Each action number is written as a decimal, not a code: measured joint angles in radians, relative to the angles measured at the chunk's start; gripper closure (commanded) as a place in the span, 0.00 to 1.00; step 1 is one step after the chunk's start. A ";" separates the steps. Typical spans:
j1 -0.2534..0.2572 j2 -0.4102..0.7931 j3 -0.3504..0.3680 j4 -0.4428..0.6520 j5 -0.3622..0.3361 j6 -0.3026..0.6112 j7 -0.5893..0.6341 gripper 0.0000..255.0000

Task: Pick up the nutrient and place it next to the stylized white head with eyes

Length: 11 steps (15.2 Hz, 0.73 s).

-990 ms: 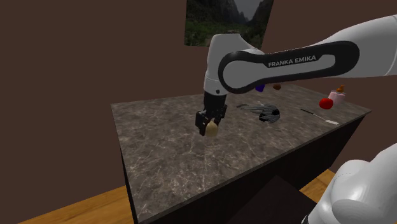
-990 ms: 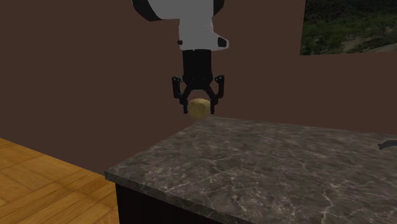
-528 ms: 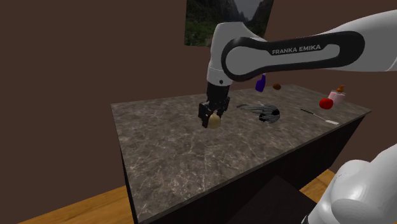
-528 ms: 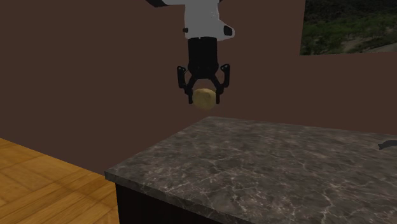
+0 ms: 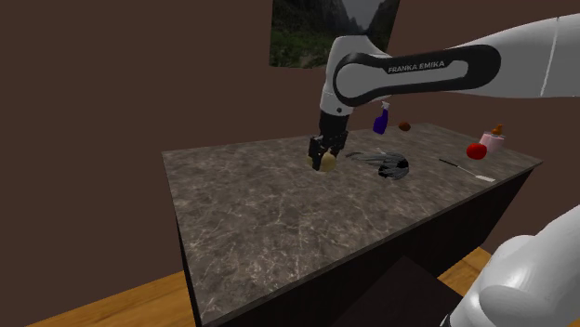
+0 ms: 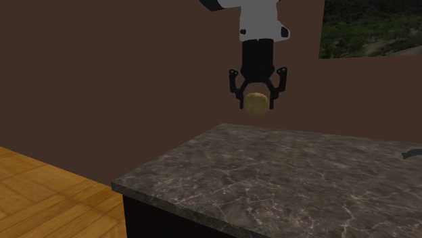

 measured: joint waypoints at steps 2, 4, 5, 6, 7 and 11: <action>-0.018 0.022 -0.026 0.016 -0.008 0.007 -0.041 1.00; -0.036 0.047 -0.052 0.045 -0.016 0.002 -0.082 1.00; -0.045 0.062 -0.065 0.059 -0.019 0.004 -0.102 1.00; -0.054 0.073 -0.078 0.069 -0.022 0.005 -0.123 1.00; -0.067 0.090 -0.095 0.089 -0.025 0.003 -0.151 1.00; -0.104 0.155 -0.145 0.148 -0.031 0.011 -0.236 1.00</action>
